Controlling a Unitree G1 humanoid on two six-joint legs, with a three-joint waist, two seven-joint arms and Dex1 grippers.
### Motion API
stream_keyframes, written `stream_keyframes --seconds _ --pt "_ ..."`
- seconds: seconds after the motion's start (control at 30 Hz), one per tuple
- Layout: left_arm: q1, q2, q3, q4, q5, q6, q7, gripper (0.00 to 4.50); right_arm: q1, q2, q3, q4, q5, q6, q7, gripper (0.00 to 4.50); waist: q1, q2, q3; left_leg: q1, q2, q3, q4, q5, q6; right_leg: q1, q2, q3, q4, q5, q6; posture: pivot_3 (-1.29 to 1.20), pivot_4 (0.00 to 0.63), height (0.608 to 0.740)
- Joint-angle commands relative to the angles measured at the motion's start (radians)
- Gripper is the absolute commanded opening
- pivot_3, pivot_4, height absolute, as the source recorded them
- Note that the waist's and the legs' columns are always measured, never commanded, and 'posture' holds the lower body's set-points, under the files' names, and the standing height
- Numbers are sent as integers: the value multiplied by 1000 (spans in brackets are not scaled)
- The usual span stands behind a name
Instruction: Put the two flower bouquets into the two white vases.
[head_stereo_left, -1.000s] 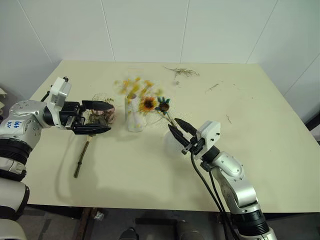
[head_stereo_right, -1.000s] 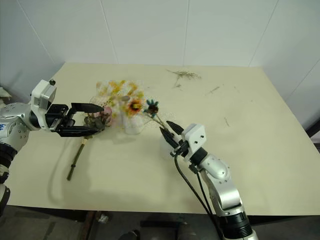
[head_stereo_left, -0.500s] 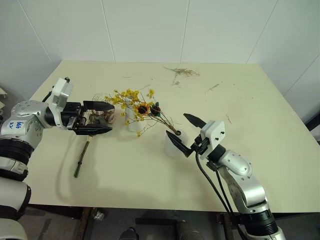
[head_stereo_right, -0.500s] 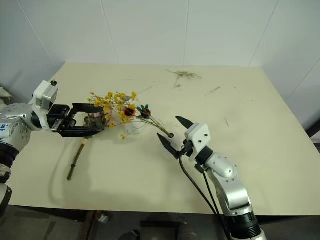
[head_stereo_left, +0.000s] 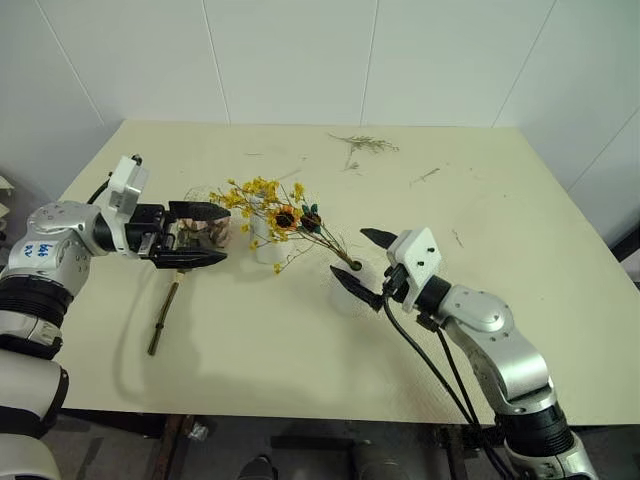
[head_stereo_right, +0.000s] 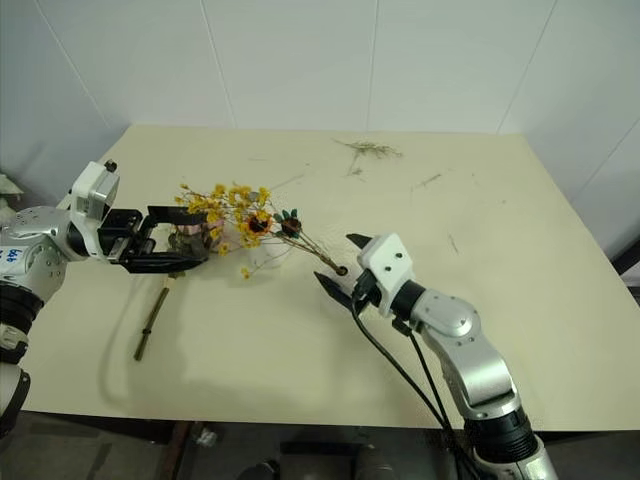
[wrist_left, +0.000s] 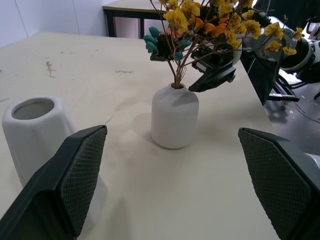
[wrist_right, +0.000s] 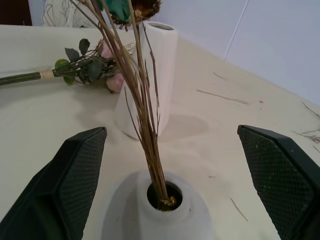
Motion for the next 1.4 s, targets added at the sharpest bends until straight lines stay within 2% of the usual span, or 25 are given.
stream_keyframes --seconds 0.03,0.13,0.47,0.5,1.07,1.4 --pt "-26 0 18 1 4 -17 -112 4500 -38 -29 0 -62 15 127 -7 4262 2 0 0 0 0 0 0 0 0 0 0 0 0 0 0 0 150 740" --pt "-27 -6 21 7 7 -21 -112 4500 -51 -30 -11 -70 25 179 -8 3582 1 0 0 0 0 0 0 0 0 0 0 0 0 0 0 0 150 740" --pt "-24 -8 27 15 12 -27 -112 4500 -79 14 -39 -79 63 175 -20 215 0 0 0 0 0 0 0 0 0 0 0 0 0 0 0 0 150 740" --pt "-24 -8 27 16 13 -28 -112 4500 -79 18 -41 -79 67 171 -20 62 0 0 0 0 0 0 0 0 0 0 0 0 0 0 0 0 150 740" --pt "-29 -13 31 28 23 -32 -112 4500 63 135 -106 -47 112 8 -69 62 -1 0 0 0 0 0 0 0 0 0 0 0 0 0 0 0 150 740" --pt "-39 -19 28 37 30 -31 -112 4500 128 144 -67 21 87 -114 -41 62 -1 0 0 0 0 0 0 0 0 0 0 0 0 0 0 0 150 740"
